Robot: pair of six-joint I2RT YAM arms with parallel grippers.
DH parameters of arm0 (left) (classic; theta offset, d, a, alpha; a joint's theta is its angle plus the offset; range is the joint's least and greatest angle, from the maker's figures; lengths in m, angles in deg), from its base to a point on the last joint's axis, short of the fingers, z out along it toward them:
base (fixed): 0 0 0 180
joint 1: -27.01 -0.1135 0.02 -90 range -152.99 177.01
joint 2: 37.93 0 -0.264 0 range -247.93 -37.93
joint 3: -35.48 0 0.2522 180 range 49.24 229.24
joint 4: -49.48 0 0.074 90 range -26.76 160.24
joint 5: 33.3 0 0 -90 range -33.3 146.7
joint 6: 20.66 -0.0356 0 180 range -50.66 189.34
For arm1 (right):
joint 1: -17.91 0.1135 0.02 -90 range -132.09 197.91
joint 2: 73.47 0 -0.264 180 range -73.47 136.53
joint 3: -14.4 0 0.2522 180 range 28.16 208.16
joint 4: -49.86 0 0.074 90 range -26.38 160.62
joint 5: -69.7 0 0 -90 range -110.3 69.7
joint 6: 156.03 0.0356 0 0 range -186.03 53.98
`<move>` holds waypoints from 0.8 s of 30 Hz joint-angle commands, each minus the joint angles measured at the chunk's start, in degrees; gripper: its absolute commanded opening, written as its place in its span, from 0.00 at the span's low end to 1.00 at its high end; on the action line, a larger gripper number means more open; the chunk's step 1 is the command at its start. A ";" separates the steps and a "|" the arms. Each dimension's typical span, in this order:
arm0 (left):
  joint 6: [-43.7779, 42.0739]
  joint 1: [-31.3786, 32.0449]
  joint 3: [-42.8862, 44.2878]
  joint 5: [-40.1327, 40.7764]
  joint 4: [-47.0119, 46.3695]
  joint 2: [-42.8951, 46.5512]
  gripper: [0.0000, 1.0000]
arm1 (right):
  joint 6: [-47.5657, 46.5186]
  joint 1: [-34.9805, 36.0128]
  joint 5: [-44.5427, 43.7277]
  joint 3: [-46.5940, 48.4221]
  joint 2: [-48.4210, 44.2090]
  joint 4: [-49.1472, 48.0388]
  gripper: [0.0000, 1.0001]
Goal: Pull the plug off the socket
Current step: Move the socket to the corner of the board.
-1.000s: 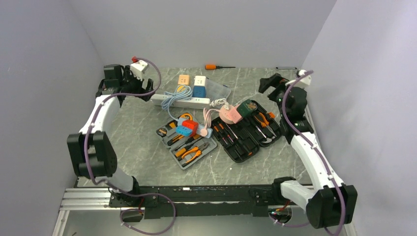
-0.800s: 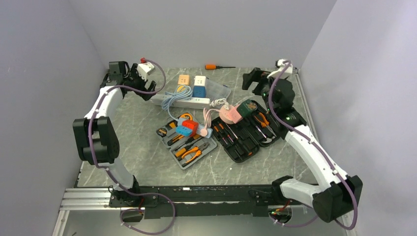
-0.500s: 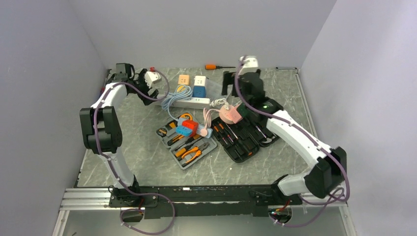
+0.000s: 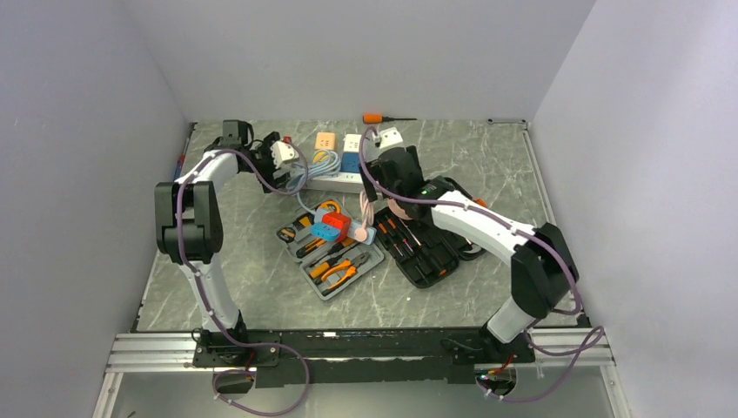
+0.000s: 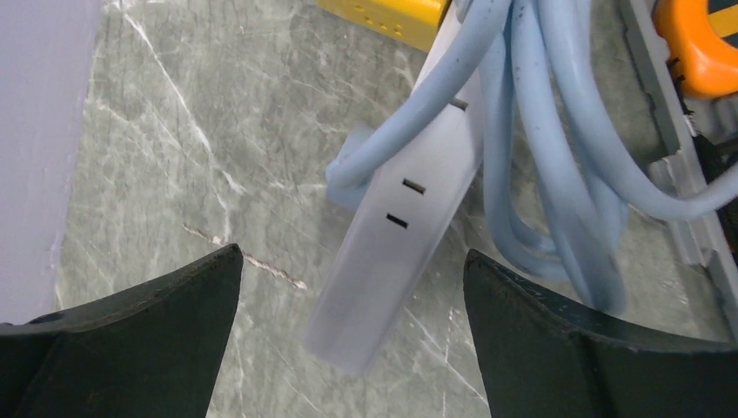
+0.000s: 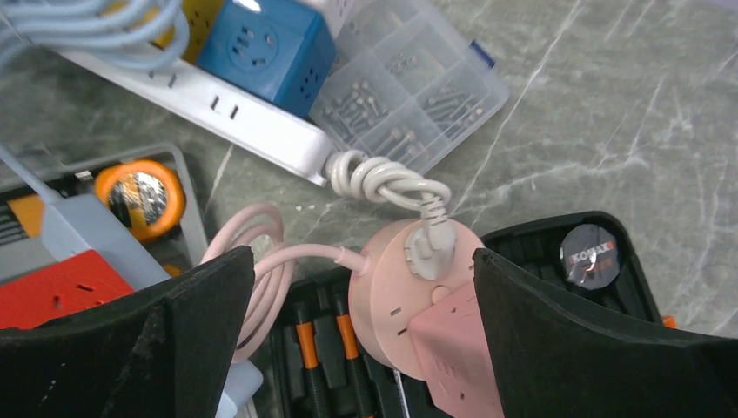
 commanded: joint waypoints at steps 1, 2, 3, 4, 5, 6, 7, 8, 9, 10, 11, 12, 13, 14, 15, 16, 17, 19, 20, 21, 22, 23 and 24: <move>-2.58 1.30 -0.35 -1.03 -5.05 -1.86 0.93 | 0.38 0.27 0.88 0.00 4.14 -1.30 0.96; -2.65 1.32 -0.43 -1.20 -5.51 -2.13 0.89 | 0.79 0.20 1.18 0.06 5.54 -1.28 0.95; -2.97 1.32 -0.72 -1.34 -6.30 -2.30 0.85 | 0.92 0.20 1.39 0.07 6.38 -1.47 0.94; -2.84 1.32 -1.57 -1.34 -8.05 -2.14 0.80 | 0.87 0.29 1.68 0.09 7.24 -1.77 0.92; -2.61 1.32 -2.81 -1.14 -10.04 -1.76 0.78 | 0.86 0.29 1.90 0.11 8.01 -2.20 0.91; -2.39 1.32 -4.42 -0.93 -12.44 -0.98 0.74 | 0.84 0.34 2.21 0.07 8.80 -2.57 0.89; -2.04 1.32 -5.74 -0.83 -14.38 -0.41 0.72 | 0.90 0.27 2.37 0.19 9.58 -2.85 0.88; -1.99 1.32 -6.57 -0.76 -15.29 -0.10 0.68 | 1.13 0.25 2.46 0.54 10.40 -2.78 0.86; -1.94 1.32 -6.90 -0.65 -15.36 0.12 0.64 | 1.53 0.31 2.67 1.34 11.16 -2.46 0.85; -1.97 1.32 -6.88 -0.52 -15.20 0.25 0.58 | 2.09 0.28 3.01 1.82 11.71 -1.99 0.84; -1.78 1.28 -7.03 -0.36 -15.22 0.47 0.51 | 2.64 0.29 3.52 2.20 11.95 -1.79 0.83; -1.15 1.32 -7.39 -0.24 -15.66 0.80 0.47 | 3.23 0.28 3.68 2.38 12.09 -1.68 0.83; -0.93 1.30 -7.90 -0.25 -16.17 1.26 0.42 | 3.90 0.27 3.91 2.64 12.15 -1.48 0.81; -0.77 1.32 -8.70 -0.25 -16.79 1.82 0.37 | 4.45 0.27 3.85 2.82 12.07 -0.97 0.80; -0.57 1.32 -9.34 -0.24 -17.41 2.32 0.34 | 4.74 0.29 3.68 3.00 11.86 -0.69 0.80; -0.21 1.32 -9.87 -0.22 -17.97 2.91 0.32 | 4.88 0.38 3.69 2.95 11.58 -0.56 0.80; 0.21 1.32 -10.12 -0.24 -18.03 3.47 0.31 | 5.05 0.36 3.64 2.86 11.03 -0.59 0.80; 1.04 1.28 -10.82 -0.27 -18.03 4.71 0.30 | 5.18 0.37 3.63 2.65 10.54 -0.53 0.80; 1.58 1.32 -11.44 -0.08 -18.47 5.53 0.28 | 5.10 0.34 2.97 2.92 10.78 -0.11 0.80; 1.85 1.32 -12.10 0.16 -19.45 6.40 0.26 | 5.08 0.30 1.92 3.68 11.42 0.85 0.80; 2.11 1.32 -12.85 0.17 -19.93 7.35 0.24 | 4.85 0.32 1.13 4.46 12.17 1.37 0.80; 2.45 1.24 -13.26 0.50 -20.30 8.27 0.21 | 4.48 0.28 0.39 5.11 12.29 1.52 0.80; 2.71 1.12 -13.71 0.78 -20.25 9.17 0.18 | 4.19 0.34 -0.11 5.80 12.21 1.53 0.80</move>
